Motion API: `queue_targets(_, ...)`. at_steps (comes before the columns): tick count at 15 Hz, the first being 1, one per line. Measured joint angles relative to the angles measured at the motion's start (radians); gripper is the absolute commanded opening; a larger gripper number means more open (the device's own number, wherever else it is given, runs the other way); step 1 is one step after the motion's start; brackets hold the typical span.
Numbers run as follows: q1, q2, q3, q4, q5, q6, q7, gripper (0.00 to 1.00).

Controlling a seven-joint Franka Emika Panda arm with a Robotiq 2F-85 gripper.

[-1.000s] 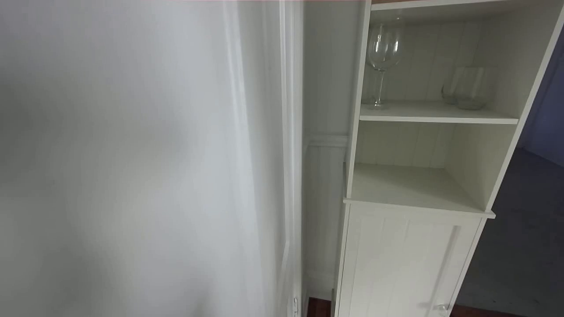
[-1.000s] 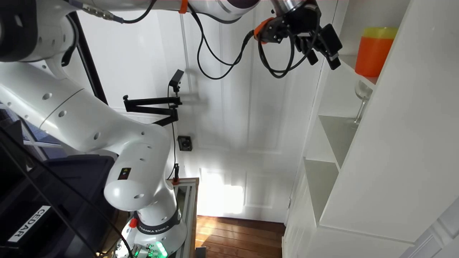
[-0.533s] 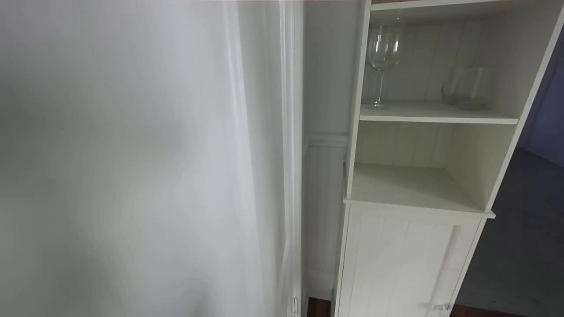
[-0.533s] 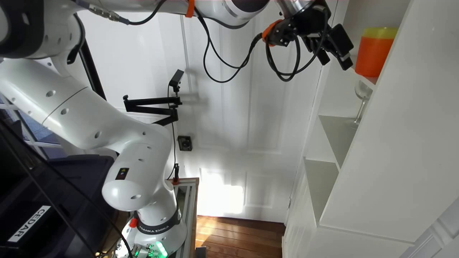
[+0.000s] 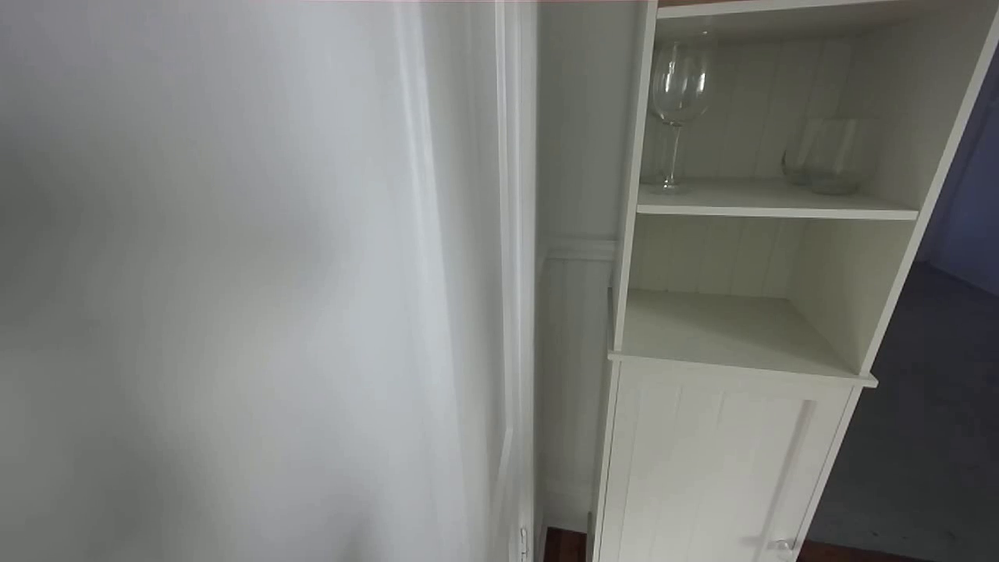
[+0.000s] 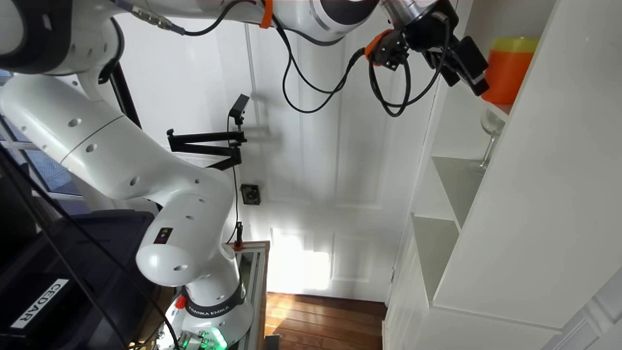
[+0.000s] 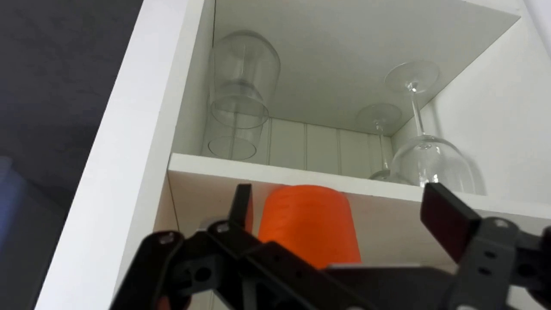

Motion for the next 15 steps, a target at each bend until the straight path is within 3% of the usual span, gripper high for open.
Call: queue_targets(15, -0.042, 0.095, 0.006, 0.007, -0.012, 0.122, 0.069, 1.00)
